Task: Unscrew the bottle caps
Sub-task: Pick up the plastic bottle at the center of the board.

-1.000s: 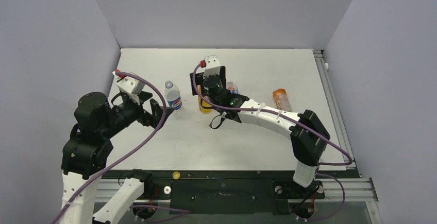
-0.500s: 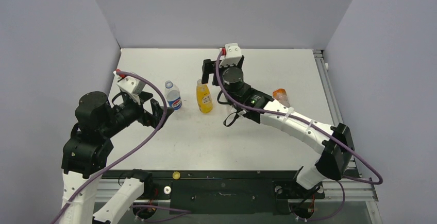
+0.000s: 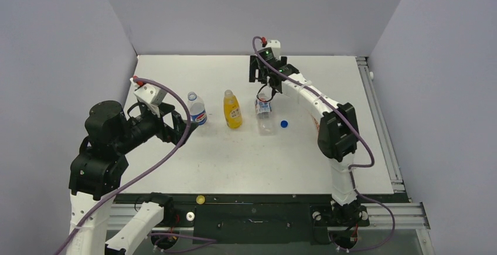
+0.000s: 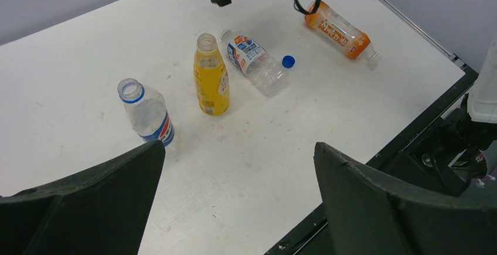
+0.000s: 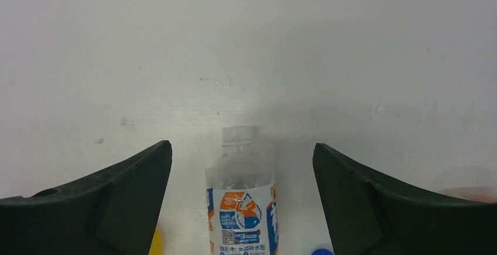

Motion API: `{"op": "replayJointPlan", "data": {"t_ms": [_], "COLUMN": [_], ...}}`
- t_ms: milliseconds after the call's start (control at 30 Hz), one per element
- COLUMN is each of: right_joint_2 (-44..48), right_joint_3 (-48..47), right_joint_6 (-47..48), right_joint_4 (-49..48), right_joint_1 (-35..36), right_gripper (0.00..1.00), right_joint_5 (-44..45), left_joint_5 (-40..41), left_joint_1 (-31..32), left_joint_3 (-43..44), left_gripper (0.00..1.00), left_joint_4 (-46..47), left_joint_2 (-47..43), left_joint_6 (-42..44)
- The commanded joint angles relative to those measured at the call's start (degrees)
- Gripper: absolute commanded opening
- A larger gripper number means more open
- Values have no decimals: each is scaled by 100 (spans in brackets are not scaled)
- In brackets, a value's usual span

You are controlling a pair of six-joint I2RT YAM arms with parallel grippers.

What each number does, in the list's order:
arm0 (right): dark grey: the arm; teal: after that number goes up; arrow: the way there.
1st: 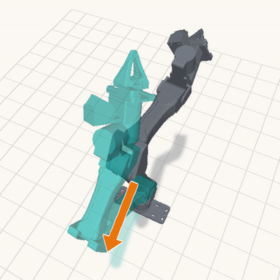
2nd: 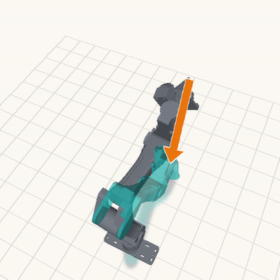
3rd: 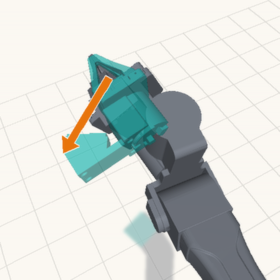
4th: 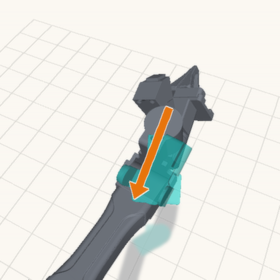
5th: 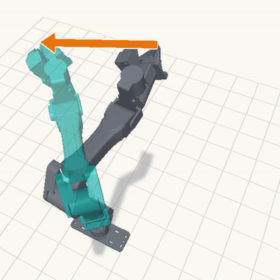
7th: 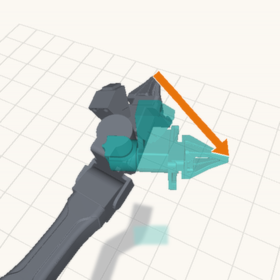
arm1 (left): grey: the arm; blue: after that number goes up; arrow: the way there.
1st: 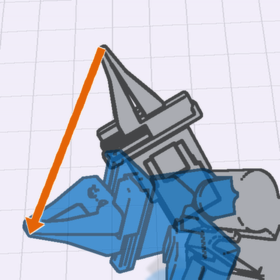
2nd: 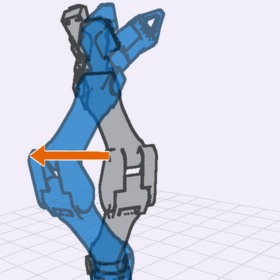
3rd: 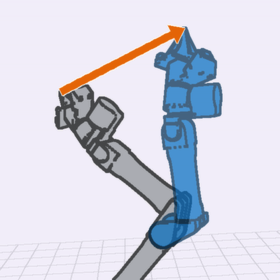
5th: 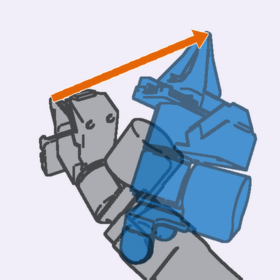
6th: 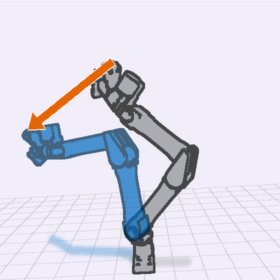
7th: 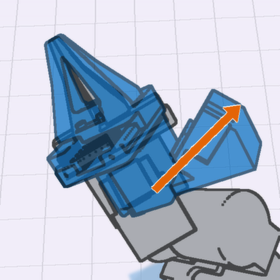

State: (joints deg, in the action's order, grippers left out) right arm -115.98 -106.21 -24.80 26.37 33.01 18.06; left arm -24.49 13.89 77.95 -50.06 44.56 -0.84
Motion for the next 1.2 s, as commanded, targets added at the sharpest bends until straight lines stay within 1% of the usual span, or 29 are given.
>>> {"op": "replayJointPlan", "data": {"t_ms": [0,133,333,567,633,733,800,833,867,900,967,1067,1133,1167], "right_joint_2": [-654,-1054,-1158,-1506,-1539,-1427,-1248,-1092,-1000,-758,-322,352,1073,1273], "right_joint_3": [-626,-844,-409,-364,-287,25,258,320,437,515,825,1120,1340,1485], "right_joint_6": [-21,-48,-147,-252,-296,-387,-442,-449,-456,-456,-448,-477,-517,-541], "right_joint_4": [1121,1313,1182,1189,1178,1007,834,804,721,673,424,206,61,-14], "right_joint_1": [32,30,37,110,169,205,201,191,189,184,182,184,223,245], "right_gripper": [85,86,87,87,84,74,64,58,55,50,44,40,39,39], "right_joint_5": [-594,-663,-755,-939,-903,-786,-699,-664,-605,-581,-513,-408,-365,-330], "left_joint_5": [-99,-112,-274,-365,-454,-609,-704,-723,-772,-796,-855,-1011,-1144,-1246], "left_joint_1": [-8,-7,-1,-9,-9,-8,-5,-8,-9,-2,-3,2,0,0], "left_joint_3": [247,343,452,396,343,301,336,370,383,399,395,336,319,318], "left_gripper": [97,97,97,97,97,97,97,97,97,96,97,97,97,97], "left_joint_4": [-91,-176,-260,-258,-206,-89,-76,-75,-67,-44,10,113,197,253], "left_joint_2": [29,78,205,204,201,263,338,358,384,390,389,375,377,378], "left_joint_6": [225,299,248,283,269,198,141,125,122,120,119,-54,-142,-156]}}
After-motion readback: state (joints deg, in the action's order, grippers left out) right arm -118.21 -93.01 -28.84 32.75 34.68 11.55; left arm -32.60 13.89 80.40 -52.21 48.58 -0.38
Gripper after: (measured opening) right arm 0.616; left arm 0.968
